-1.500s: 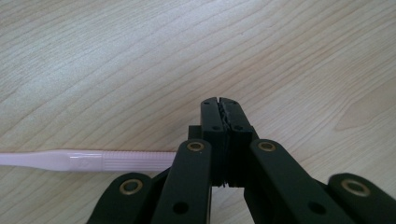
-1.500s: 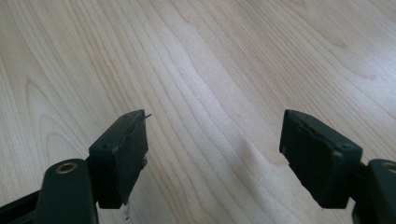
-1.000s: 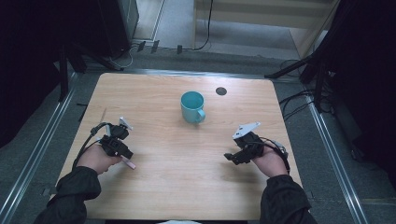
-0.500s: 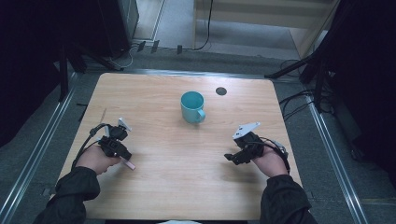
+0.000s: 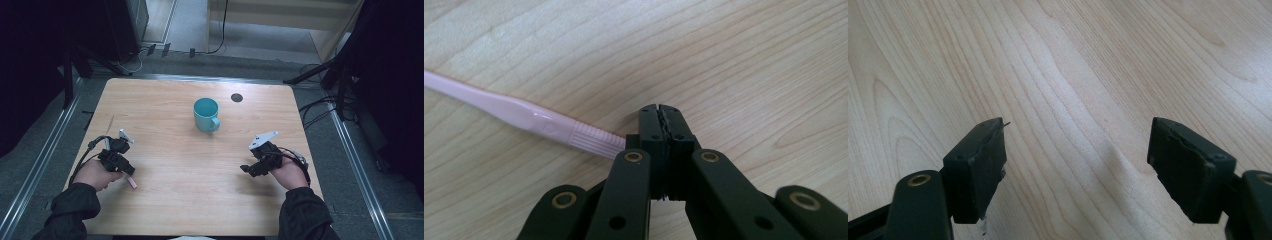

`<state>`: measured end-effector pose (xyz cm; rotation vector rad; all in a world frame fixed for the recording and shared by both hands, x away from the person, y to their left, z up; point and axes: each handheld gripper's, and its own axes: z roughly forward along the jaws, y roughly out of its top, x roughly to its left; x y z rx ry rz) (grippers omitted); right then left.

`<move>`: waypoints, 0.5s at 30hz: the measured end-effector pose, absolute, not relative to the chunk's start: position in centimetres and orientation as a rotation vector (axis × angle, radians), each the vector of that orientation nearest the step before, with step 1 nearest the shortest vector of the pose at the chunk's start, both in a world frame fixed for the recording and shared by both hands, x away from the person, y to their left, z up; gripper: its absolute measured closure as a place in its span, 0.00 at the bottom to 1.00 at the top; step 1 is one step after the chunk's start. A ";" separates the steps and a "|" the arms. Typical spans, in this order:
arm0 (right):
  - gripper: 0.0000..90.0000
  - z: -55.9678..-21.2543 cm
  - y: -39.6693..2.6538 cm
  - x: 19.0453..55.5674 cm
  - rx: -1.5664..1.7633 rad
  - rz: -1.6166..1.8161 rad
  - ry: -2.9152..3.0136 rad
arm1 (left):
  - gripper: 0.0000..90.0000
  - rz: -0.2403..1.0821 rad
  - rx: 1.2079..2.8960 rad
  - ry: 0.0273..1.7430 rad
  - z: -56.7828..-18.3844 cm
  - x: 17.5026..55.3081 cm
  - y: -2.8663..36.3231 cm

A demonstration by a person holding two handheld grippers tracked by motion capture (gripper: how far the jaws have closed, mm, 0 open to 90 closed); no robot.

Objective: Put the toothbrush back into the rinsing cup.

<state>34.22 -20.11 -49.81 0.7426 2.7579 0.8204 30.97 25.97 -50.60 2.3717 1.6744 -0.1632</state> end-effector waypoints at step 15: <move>0.26 -49.8 -20.1 34.3 0.760 0.831 2.757 | 0.99 -0.160 2.330 1.728 -50.4 29.9 28.1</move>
